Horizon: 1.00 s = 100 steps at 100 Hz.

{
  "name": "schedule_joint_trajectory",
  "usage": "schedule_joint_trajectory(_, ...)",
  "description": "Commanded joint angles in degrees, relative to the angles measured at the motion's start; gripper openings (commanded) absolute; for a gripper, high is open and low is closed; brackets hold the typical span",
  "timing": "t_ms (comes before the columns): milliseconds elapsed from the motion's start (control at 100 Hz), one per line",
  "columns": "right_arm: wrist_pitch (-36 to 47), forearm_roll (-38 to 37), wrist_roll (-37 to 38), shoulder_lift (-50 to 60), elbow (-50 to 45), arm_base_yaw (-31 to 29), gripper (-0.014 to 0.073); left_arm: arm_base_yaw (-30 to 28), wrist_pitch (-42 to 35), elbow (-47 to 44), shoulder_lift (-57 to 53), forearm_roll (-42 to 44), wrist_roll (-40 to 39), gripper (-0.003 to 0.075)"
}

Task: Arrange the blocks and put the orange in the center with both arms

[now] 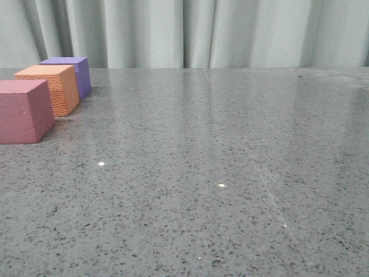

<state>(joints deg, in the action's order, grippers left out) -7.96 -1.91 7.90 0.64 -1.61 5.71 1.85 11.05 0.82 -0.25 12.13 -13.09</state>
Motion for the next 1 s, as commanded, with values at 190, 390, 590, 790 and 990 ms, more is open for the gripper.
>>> schedule_joint_trajectory(190,4.74,-0.15,-0.52,1.35,0.81,-0.19,-0.006,0.98,-11.44,-2.44,-1.86,-0.81,0.19,-0.0019)
schedule_joint_trajectory(390,4.74,-0.15,-0.52,1.35,0.81,-0.19,-0.006,1.14,-13.28,-3.67,-1.86,-0.52,0.19,-0.0019)
schedule_joint_trajectory(590,4.74,-0.15,-0.52,1.35,0.81,-0.19,-0.006,1.14,-13.32,-3.67,-1.86,-0.76,0.19,-0.0019)
schedule_joint_trajectory(790,4.74,-0.15,-0.52,1.35,0.81,-0.19,-0.006,1.14,-13.32,-3.67,-1.86,-0.76,0.19,-0.0019)
schedule_joint_trajectory(990,4.74,-0.15,-0.52,1.35,0.81,-0.19,-0.006,1.14,-13.32,-3.67,-1.86,-0.76,0.19,-0.0019)
